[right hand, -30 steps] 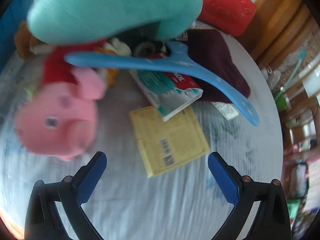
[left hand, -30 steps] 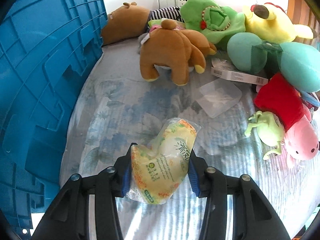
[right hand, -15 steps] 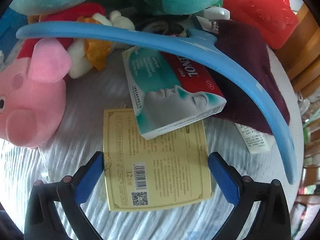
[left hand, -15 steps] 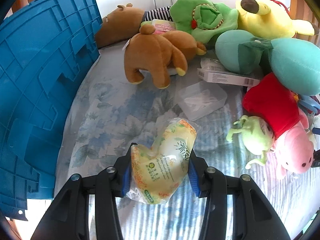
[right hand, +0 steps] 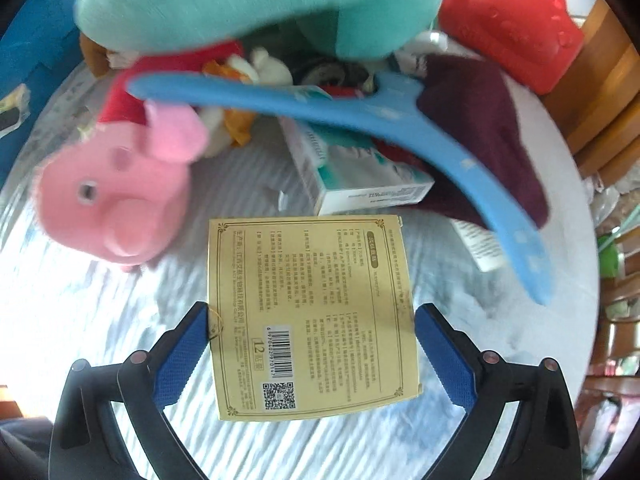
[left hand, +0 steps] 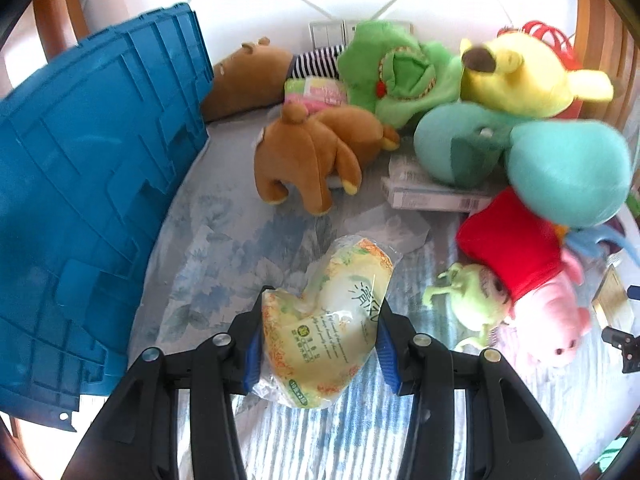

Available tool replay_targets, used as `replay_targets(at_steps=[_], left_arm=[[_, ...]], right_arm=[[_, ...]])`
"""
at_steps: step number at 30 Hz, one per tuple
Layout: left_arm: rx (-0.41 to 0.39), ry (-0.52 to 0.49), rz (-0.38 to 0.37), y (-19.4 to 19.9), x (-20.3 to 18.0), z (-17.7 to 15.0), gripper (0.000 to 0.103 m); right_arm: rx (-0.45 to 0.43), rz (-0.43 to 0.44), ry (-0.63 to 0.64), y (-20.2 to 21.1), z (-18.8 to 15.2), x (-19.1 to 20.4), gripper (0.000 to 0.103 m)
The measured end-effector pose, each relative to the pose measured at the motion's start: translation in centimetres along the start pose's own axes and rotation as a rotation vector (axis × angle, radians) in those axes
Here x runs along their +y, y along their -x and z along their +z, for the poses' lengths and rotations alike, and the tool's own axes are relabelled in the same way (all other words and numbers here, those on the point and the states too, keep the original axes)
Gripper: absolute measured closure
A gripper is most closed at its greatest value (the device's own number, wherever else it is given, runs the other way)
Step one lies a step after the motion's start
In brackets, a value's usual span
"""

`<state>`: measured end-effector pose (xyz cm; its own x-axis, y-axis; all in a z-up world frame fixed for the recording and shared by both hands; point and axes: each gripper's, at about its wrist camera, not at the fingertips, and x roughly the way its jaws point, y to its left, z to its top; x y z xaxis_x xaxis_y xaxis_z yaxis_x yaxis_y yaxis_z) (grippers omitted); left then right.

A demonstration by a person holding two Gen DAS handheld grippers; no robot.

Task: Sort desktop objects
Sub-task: 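Lift the snack packet with the left gripper while the right gripper grasps the yellow card, then carry packet and card over the blue crate and open both grippers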

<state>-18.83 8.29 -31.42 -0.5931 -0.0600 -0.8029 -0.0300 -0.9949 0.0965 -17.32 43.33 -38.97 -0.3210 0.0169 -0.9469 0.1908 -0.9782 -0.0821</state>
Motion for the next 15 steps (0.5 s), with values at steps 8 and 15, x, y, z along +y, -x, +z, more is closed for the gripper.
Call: replay_targets(at_steps=[8,15], left_arm=[[-0.095,0.041,-0.053,7.5,1.8,2.0,0.058],[-0.208,0.098,-0.079,15.6,8.3,5.7,0.058]], right_arm=[[-0.118,-0.011,0.073,9.0,2.4,2.9,0.002],[-0.295,0.034,0.13,18.3,7.0,11.9,0.002]])
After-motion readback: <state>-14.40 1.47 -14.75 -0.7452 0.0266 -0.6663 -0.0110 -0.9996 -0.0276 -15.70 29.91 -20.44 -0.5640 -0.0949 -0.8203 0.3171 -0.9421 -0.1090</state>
